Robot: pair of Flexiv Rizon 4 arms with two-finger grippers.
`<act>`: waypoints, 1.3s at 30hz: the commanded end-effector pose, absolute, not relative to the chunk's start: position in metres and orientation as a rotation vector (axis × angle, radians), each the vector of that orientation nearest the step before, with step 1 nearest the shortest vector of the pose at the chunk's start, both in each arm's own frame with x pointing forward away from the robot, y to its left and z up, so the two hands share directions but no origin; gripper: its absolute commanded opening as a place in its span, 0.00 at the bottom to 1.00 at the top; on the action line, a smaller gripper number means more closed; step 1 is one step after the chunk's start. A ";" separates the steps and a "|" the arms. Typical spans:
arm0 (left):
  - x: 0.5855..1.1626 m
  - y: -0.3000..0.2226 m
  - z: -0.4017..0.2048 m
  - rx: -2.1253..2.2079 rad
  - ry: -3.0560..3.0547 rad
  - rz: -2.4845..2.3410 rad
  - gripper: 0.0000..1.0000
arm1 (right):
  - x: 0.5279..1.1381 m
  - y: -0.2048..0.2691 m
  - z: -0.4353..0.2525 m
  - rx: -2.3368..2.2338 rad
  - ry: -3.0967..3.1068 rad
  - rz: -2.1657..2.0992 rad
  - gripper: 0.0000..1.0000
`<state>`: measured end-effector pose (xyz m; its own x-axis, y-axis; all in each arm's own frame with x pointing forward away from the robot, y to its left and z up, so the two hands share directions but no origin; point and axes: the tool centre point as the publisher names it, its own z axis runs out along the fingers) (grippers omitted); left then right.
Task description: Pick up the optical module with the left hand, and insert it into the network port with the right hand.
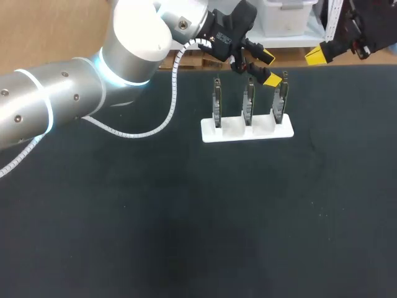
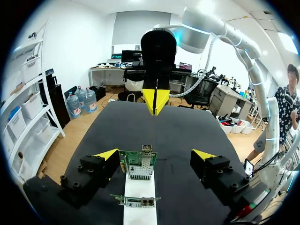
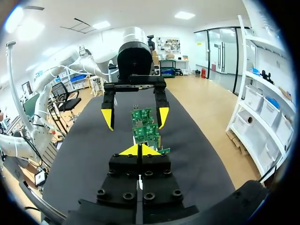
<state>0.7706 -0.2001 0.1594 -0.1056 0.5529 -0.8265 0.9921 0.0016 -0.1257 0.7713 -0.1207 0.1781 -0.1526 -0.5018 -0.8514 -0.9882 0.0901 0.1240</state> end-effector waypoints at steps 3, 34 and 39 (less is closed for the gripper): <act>0.773 -0.201 0.160 1.604 1.715 -0.993 1.00 | 0.768 -0.120 0.178 -1.465 1.749 0.955 1.00; 0.772 -0.199 0.165 1.609 1.745 -0.967 1.00 | 0.772 -0.119 0.191 -1.458 1.723 0.931 1.00; 0.768 -0.195 0.172 1.614 1.739 -0.936 1.00 | 0.775 -0.119 0.200 -1.455 1.716 0.926 1.00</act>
<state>0.7724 -0.1977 0.1661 -0.0972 0.5775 -0.8106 0.9938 0.0126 -0.1102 0.7778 -0.1186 0.1965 -0.1269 -0.4930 -0.8607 -0.9903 0.1124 0.0816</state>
